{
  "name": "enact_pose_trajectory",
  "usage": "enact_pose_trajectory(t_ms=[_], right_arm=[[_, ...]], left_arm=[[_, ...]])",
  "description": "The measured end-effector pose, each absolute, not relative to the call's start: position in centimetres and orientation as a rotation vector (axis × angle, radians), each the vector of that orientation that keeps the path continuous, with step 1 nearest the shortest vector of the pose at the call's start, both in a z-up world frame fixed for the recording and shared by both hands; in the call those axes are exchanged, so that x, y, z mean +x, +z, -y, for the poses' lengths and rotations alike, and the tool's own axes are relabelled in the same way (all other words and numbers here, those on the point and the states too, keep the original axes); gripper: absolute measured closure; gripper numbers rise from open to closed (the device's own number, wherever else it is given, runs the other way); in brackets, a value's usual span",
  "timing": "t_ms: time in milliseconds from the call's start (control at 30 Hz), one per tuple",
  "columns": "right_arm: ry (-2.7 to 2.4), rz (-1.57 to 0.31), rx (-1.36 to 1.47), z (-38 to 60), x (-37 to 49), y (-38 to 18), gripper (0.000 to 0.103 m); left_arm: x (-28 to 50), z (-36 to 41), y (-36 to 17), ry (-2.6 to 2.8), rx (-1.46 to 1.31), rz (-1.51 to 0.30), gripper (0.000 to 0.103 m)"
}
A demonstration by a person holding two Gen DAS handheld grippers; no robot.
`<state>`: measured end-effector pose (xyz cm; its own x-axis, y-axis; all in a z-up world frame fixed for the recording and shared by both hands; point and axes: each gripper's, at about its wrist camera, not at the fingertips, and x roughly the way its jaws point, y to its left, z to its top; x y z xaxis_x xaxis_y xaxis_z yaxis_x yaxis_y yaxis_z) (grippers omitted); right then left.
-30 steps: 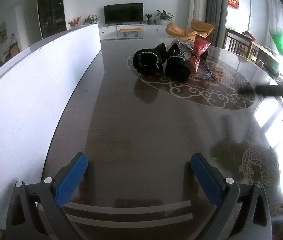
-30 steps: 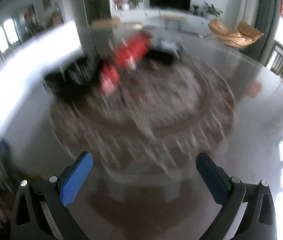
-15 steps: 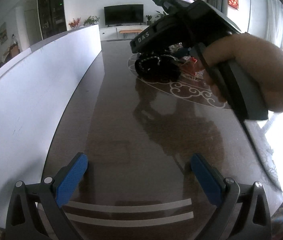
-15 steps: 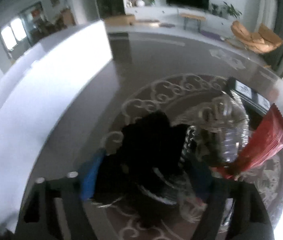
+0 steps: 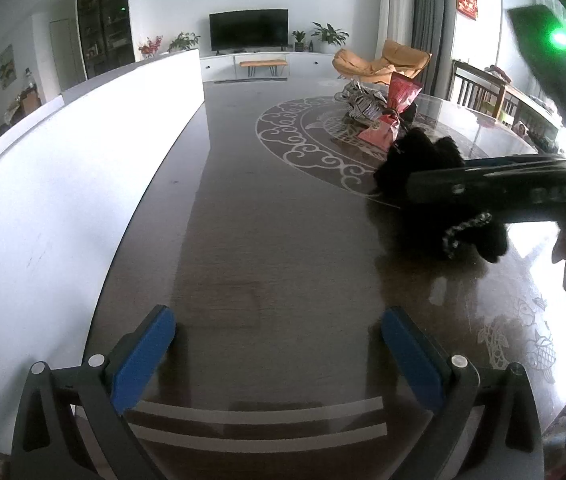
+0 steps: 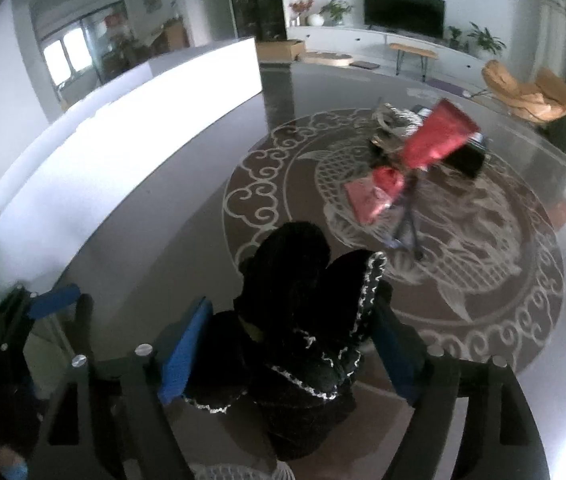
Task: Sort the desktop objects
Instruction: 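Lower the right tool onto the black knitted mitten, then grasp the black mitten with the right tool while the left tool reaches the other black mitten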
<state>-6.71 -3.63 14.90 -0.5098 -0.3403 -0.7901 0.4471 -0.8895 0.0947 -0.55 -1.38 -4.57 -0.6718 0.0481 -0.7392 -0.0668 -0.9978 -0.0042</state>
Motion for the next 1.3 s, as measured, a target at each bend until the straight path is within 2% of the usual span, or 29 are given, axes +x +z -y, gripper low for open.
enact_pose_trajectory(t_ms=[233,367,467,667,833,1000,1133,1300], right_arm=[[-2.485,-0.088,1.078,1.4,-5.6,17.5,0.01],[-2.534,-0.165,1.123,0.8,-7.4,17.0,0.01],[-2.548,-0.156,1.174,0.5,-7.9,16.4,0.01],[-2.445,-0.046,1.221,2.4,-8.4,15.4,0.01],[-2.36,-0.051,1.153,3.6,-7.8,16.1,0.01],[-2.519,0.002,1.08,-0.8,-8.4,18.4,0.01],[-2.557,0.065,1.134,-3.7,-9.6,18.8,0.01],[-2.413,-0.121,1.19,-0.9,-8.6,17.2,0.012]], left_arm=[[-0.9,1.5,-4.6,2.822,-1.238,-0.033,0.0],[-0.9,1.5,-4.6,2.823,-1.237,-0.033,0.0],[-0.9,1.5,-4.7,2.822,-1.237,-0.032,0.0],[-0.7,1.4,-4.7,2.824,-1.235,-0.032,0.0],[-0.6,1.3,-4.7,2.825,-1.234,-0.032,0.0],[-0.6,1.3,-4.7,2.825,-1.234,-0.031,0.0],[-0.6,1.3,-4.7,2.826,-1.233,-0.032,0.0],[-0.6,1.3,-4.7,2.826,-1.233,-0.031,0.0]])
